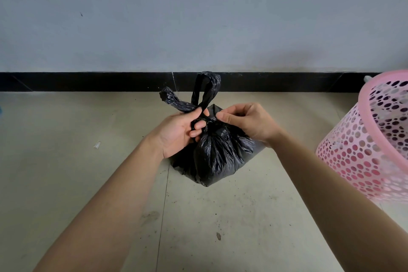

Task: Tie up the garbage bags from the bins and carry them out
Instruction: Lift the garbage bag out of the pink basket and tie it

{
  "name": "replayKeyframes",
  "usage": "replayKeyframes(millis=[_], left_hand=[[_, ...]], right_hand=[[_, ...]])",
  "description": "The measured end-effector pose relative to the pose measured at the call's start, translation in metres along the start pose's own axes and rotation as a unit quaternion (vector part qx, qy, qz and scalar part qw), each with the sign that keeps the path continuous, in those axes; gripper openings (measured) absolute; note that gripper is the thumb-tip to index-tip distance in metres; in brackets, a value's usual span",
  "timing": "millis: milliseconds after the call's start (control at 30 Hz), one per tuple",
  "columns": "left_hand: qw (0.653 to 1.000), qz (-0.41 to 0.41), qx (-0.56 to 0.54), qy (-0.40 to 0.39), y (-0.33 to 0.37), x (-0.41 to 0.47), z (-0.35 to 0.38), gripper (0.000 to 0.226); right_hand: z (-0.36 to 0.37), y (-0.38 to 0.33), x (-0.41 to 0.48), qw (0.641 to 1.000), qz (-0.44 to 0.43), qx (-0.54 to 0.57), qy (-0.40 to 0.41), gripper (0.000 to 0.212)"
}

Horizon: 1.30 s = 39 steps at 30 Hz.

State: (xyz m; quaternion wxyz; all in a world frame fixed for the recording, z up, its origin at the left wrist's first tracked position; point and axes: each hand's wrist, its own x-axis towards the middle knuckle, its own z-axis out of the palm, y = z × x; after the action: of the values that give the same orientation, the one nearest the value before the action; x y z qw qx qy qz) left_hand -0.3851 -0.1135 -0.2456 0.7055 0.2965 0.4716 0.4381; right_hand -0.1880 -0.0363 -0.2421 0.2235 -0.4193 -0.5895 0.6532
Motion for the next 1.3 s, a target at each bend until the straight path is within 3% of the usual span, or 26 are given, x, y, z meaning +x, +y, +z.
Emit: replayKeyframes(millis=[100, 167, 233, 333, 433, 600, 767, 967, 1033, 1100, 1300], left_hand=[[1.000, -0.018, 0.014, -0.010, 0.003, 0.000, 0.002, 0.022], [0.999, -0.026, 0.037, -0.012, 0.004, 0.001, 0.003, 0.023], [0.998, -0.025, 0.057, -0.004, 0.004, 0.002, 0.005, 0.023], [0.995, -0.019, 0.092, 0.027, 0.002, 0.003, 0.008, 0.025], [0.995, -0.003, 0.091, 0.033, 0.000, 0.001, 0.006, 0.026], [0.999, 0.013, 0.000, 0.030, 0.004, -0.001, 0.000, 0.040], [0.988, 0.041, -0.133, 0.069, 0.005, -0.001, -0.009, 0.033], [0.982, 0.049, -0.154, 0.093, 0.005, 0.000, -0.007, 0.021], [0.985, 0.042, -0.153, 0.059, 0.008, -0.003, -0.006, 0.027], [0.987, 0.047, -0.147, 0.040, 0.012, -0.005, -0.008, 0.025], [0.988, 0.062, -0.134, 0.037, 0.013, -0.005, -0.012, 0.026]], right_hand=[[-0.005, -0.004, 0.005, 0.996, 0.015, 0.070, 0.057, 0.039], [-0.010, -0.012, 0.009, 0.987, 0.026, 0.152, 0.053, 0.060], [-0.014, -0.022, 0.010, 0.985, 0.004, 0.171, 0.022, 0.067], [-0.012, -0.035, 0.011, 0.993, -0.055, 0.100, 0.001, 0.042], [-0.016, -0.040, 0.013, 0.992, -0.107, 0.047, 0.052, 0.009], [-0.025, -0.022, 0.007, 0.988, -0.100, 0.105, 0.045, 0.016], [-0.027, -0.012, -0.007, 0.935, 0.014, 0.339, -0.100, 0.022], [-0.018, 0.005, -0.013, 0.979, 0.074, 0.151, -0.115, 0.012], [-0.015, 0.005, -0.010, 0.987, 0.064, 0.104, -0.108, 0.022], [-0.015, 0.005, -0.008, 0.989, 0.054, 0.094, -0.103, 0.037], [-0.016, -0.002, -0.005, 0.989, 0.039, 0.114, -0.088, 0.052]])
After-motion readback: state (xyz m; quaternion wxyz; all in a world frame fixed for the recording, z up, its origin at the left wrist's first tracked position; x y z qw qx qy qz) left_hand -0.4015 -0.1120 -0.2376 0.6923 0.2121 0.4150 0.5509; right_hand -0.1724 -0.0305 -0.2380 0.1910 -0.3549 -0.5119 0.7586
